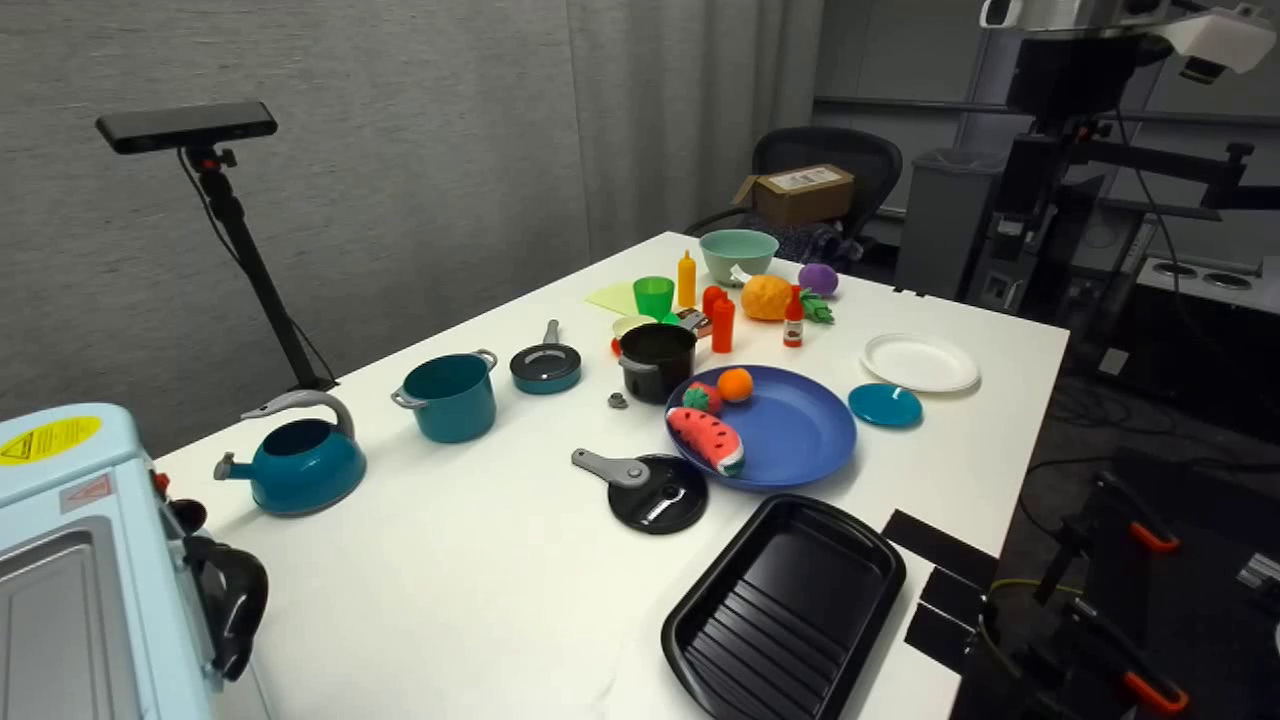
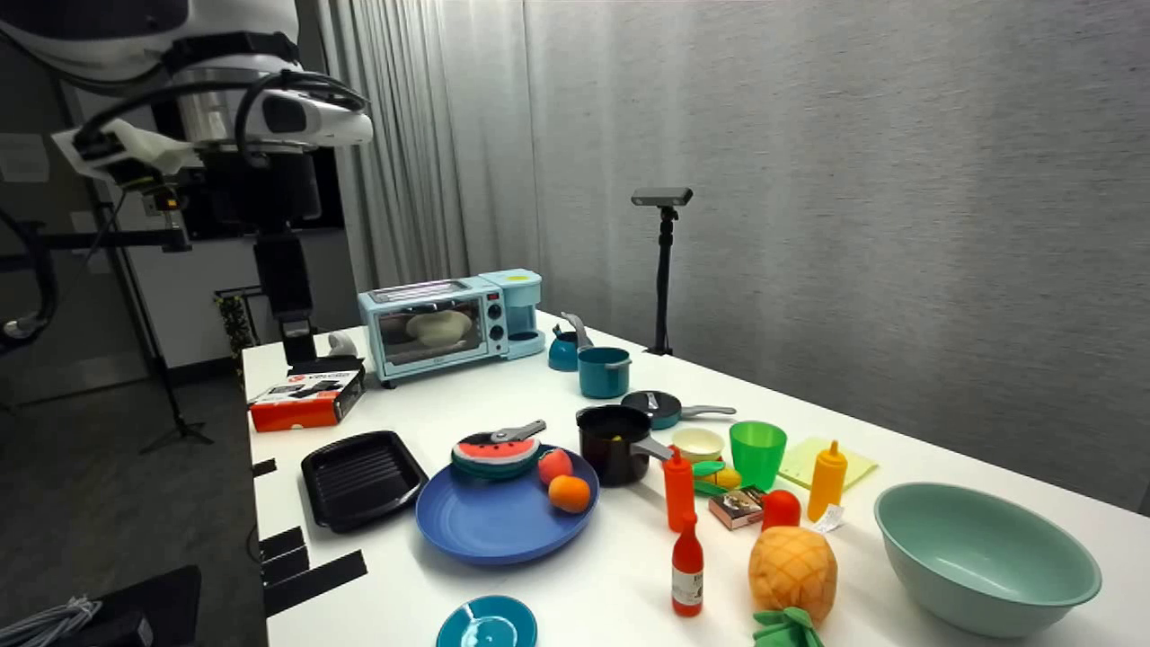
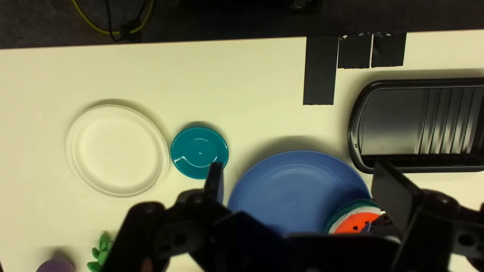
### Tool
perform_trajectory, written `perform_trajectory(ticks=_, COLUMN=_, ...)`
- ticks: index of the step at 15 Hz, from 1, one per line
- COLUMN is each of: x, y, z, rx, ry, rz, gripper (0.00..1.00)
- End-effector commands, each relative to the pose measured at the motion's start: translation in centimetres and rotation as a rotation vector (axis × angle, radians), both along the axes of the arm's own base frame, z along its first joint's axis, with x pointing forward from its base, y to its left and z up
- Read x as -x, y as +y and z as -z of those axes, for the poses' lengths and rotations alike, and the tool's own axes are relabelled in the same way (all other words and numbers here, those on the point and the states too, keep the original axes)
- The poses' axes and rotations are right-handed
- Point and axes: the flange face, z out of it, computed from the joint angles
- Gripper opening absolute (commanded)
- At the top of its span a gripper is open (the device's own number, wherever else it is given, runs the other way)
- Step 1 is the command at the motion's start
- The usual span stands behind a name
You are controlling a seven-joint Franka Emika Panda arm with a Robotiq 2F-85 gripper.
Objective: Put the black lid on the black pot
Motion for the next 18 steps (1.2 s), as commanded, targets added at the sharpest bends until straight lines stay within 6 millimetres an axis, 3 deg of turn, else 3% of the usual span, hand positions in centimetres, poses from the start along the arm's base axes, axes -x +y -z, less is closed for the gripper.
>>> perform_trajectory(ticks=1, x=-0.01, y=0.01, z=-0.06, rx=0.0, ry=0.001, rz=0.0, gripper=1.0)
perform_trajectory(ticks=18, x=-0.37, y=0.12, z=0.1, rx=-0.014, ry=0.01, rz=0.008, gripper=1.0)
